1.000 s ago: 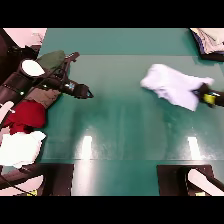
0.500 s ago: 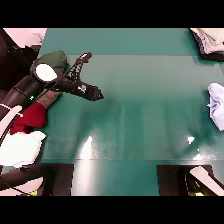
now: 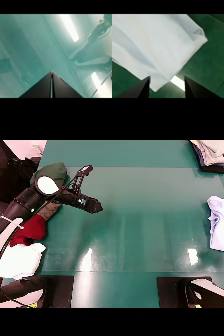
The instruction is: Fold the shirts.
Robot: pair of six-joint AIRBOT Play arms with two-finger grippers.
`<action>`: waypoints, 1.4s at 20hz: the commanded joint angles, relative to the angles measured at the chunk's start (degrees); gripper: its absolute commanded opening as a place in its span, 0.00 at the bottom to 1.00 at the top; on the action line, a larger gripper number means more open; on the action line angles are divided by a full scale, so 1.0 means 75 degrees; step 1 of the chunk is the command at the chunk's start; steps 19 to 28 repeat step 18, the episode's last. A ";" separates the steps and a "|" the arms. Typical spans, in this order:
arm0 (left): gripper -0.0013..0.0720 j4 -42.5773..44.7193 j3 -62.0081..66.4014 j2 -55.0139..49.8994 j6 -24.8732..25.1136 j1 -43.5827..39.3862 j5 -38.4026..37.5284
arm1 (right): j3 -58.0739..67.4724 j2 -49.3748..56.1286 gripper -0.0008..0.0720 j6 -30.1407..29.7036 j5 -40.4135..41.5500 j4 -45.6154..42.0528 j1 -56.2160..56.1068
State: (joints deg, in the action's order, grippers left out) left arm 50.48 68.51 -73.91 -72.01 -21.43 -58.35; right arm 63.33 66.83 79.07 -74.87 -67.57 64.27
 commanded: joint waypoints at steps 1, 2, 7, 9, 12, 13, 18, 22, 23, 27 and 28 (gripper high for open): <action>0.05 0.0035 0.0000 -0.0003 0.0006 0.0000 0.0236 | 0.0597 -0.0242 0.49 0.0134 -0.0213 0.1253 -0.0816; 0.05 0.0035 0.0000 -0.0003 0.0003 0.0000 0.0268 | 0.0595 -0.0358 0.46 0.0134 -0.0160 0.1708 -0.1364; 0.05 -0.0015 0.0000 0.0000 0.0000 0.0000 0.0017 | 0.0597 -0.0801 0.37 0.0108 0.0184 0.2209 -0.4712; 0.05 -0.0015 0.0000 0.0000 0.0000 0.0000 0.0152 | 0.0597 -0.0927 0.06 0.0105 0.0391 0.2206 -0.5773; 0.05 -0.0015 0.0000 0.0000 0.0000 0.0000 0.0300 | 0.0600 -0.1000 0.03 0.0105 0.0586 0.2206 -0.6846; 0.05 -0.0015 0.0000 0.0000 0.0000 0.0000 0.0326 | 0.0597 -0.0994 0.03 0.0105 0.0577 0.2186 -0.7073; 0.05 -0.0015 0.0000 0.0000 0.0000 0.0000 0.0321 | 0.0597 -0.0994 0.03 0.0111 0.0460 0.2209 -0.7379; 0.05 -0.0015 0.0000 0.0000 0.0000 0.0000 0.0321 | 0.0597 -0.0994 0.03 0.0111 0.0460 0.2209 -0.7379; 0.05 -0.0015 0.0000 0.0000 0.0000 0.0000 0.0321 | 0.0597 -0.0994 0.03 0.0111 0.0460 0.2209 -0.7379; 0.05 -0.0015 0.0000 0.0000 0.0000 0.0000 0.0321 | 0.0597 -0.0994 0.03 0.0111 0.0460 0.2209 -0.7379; 0.05 -0.0015 0.0000 0.0000 0.0000 0.0000 0.0321 | 0.0597 -0.0994 0.03 0.0111 0.0460 0.2209 -0.7379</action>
